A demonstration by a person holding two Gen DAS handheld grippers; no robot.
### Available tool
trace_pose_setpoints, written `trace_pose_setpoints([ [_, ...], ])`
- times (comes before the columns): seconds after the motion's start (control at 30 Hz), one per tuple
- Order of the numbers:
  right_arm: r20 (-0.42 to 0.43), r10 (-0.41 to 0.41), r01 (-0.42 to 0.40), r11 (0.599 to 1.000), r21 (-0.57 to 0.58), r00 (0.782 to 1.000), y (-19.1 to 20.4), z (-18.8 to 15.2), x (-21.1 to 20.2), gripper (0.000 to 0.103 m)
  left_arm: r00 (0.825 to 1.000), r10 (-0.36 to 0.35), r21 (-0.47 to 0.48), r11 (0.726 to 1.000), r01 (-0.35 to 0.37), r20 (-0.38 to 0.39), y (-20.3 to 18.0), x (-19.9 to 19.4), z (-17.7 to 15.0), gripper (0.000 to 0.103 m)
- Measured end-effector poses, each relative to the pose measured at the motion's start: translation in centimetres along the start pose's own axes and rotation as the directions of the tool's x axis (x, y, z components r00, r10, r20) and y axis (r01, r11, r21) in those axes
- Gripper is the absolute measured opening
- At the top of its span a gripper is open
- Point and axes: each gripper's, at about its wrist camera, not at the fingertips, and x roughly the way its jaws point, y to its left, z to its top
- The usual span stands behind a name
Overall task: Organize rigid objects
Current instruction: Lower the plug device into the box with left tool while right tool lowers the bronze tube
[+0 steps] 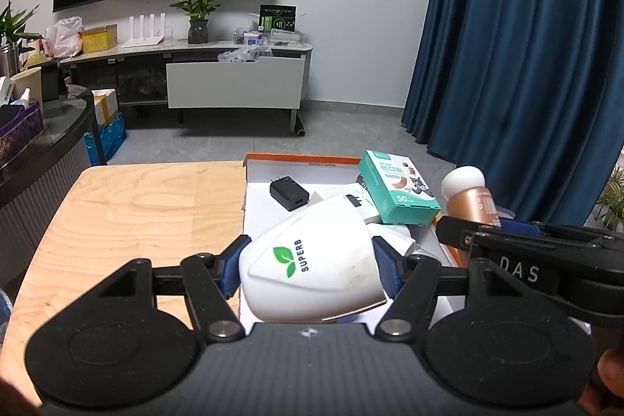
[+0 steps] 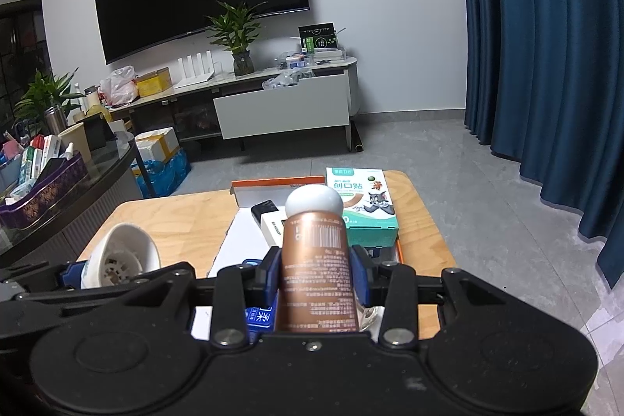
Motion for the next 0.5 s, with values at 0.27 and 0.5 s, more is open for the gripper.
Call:
trace_pose_setpoints([
  [0.27, -0.003, -0.002, 0.002, 1.0, -0.005, 1.0, 0.13, -0.19, 0.24, 0.046, 1.0, 0.007, -0.004, 1.0, -0.007, -0.006, -0.03, 0.18, -0.27, 0.067],
  [0.5, -0.002, -0.006, 0.006, 1.0, -0.003, 1.0, 0.04, -0.31, 0.38, 0.046, 1.0, 0.012, -0.007, 1.0, -0.012, -0.01, -0.03, 0.35, -0.43, 0.067],
])
